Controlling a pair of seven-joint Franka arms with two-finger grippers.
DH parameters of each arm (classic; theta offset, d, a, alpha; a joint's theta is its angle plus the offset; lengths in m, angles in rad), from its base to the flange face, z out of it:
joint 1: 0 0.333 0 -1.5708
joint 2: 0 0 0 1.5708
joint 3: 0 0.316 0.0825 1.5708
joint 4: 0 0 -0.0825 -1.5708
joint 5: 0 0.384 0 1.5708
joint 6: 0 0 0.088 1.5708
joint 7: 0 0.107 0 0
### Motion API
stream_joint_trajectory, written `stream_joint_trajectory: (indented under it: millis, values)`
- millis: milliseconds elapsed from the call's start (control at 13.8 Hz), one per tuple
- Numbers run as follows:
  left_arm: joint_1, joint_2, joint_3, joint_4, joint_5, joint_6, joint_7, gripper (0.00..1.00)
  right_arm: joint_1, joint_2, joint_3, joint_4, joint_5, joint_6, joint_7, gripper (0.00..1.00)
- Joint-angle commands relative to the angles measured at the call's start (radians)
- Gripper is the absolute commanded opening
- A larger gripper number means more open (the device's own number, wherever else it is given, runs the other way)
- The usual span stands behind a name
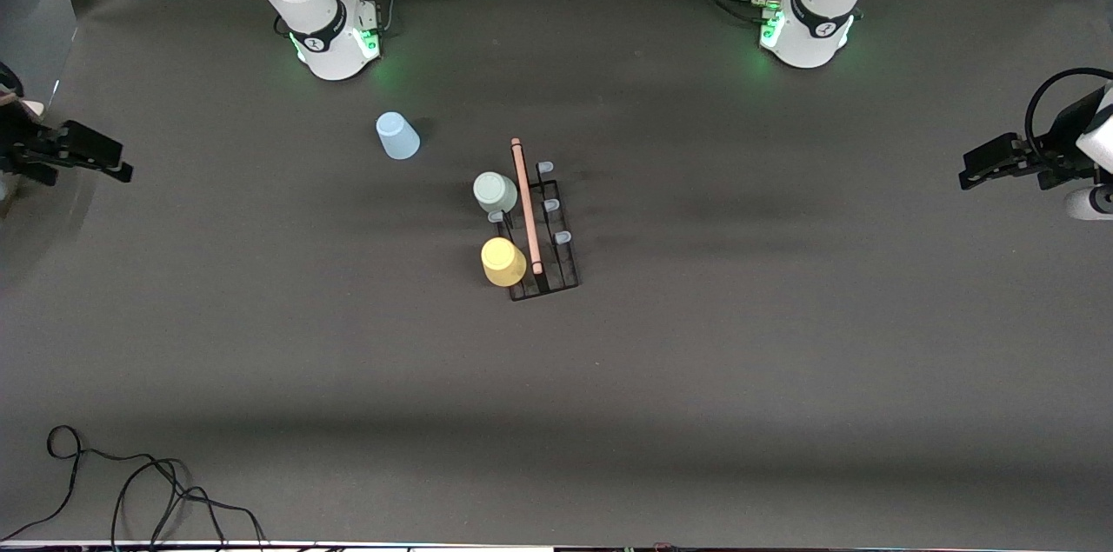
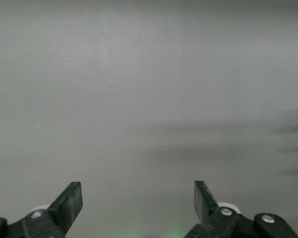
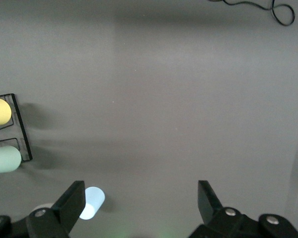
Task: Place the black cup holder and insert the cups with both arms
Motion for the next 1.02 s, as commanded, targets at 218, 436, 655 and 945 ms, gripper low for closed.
stream_joint_trajectory:
  millis: [218,436,655,945]
  values:
    - [-0.009,-0.002,-0.014,0.009,0.043,-0.025,-0.019,1.0,0.002,-0.021,0.021,-0.016,0.001,-0.002,0.013,1.0]
    - [-0.007,-0.002,-0.014,0.009,0.043,-0.025,-0.02,1.0,0.002,-0.022,0.016,-0.016,0.019,-0.004,0.053,1.0]
    - [-0.007,-0.002,-0.014,0.009,0.043,-0.022,-0.02,1.0,0.001,-0.013,0.013,-0.012,0.047,-0.004,0.053,1.0]
    - [-0.001,-0.002,-0.011,0.009,0.043,-0.024,-0.016,1.0,0.001,-0.01,0.013,-0.01,0.047,-0.004,0.053,1.0]
